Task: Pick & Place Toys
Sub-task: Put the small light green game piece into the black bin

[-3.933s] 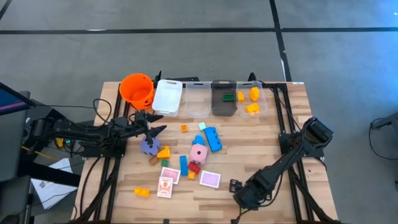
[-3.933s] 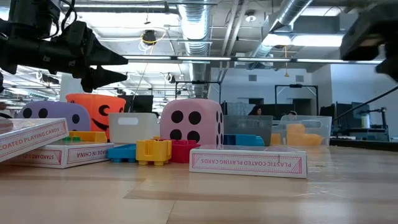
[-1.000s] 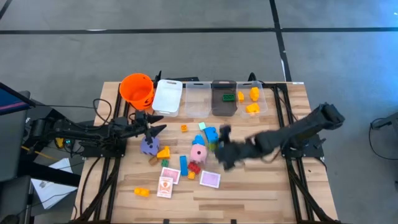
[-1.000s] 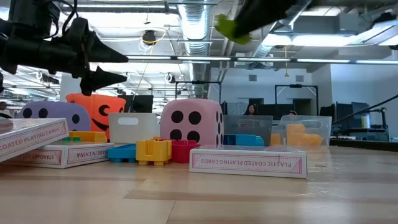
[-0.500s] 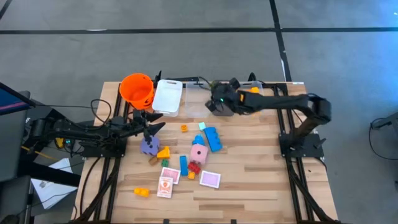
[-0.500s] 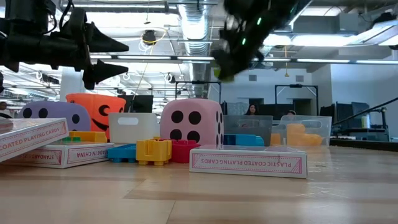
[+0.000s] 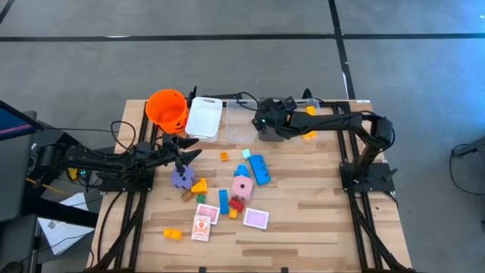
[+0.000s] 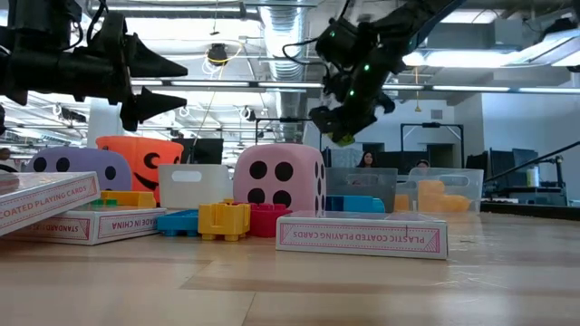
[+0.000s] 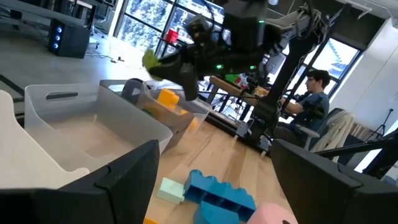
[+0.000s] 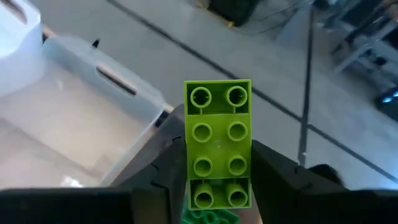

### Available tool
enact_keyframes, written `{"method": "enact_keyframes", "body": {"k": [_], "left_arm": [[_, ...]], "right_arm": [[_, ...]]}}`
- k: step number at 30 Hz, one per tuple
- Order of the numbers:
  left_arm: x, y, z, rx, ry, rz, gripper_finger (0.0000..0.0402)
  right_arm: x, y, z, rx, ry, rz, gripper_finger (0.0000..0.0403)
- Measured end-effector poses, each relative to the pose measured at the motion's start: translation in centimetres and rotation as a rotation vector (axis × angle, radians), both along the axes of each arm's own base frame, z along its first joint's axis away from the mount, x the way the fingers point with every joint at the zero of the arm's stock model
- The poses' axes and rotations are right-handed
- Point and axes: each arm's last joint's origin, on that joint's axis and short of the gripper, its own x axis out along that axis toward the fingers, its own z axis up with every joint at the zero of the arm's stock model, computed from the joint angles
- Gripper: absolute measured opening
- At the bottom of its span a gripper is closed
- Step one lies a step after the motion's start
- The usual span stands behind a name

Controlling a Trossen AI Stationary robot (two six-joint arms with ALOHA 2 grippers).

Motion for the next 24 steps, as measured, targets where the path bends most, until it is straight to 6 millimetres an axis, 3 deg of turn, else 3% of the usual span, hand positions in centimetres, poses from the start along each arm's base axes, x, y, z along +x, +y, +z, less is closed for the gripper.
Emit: {"method": "enact_keyframes", "body": {"k": [7,10,15,19,24], "left_arm": [[0.0,0.0,0.0,0.0,0.0,-0.003,0.0301],[0.0,0.0,0.0,0.0,0.0,-0.004,0.0301],[0.0,0.0,0.0,0.0,-0.002,-0.003,0.0301],[0.0,0.0,0.2,0.002,-0.017,-0.003,0.0301],[0.0,0.0,0.2,0.002,-0.022,-0.002,0.0301]], "right_arm": [[-2.1,1.8,0.9,0.035,0.032,-0.098,0.0139],[-2.6,2.1,0.3,0.026,0.031,-0.127,0.0139],[-1.9,1.3,-0.8,0.081,-0.092,-0.071,0.0141],[-1.6,0.8,-0.5,0.062,-0.077,-0.015,0.0148],[-1.3,1.0,0.0,0.038,-0.049,0.045,0.0194]]}}
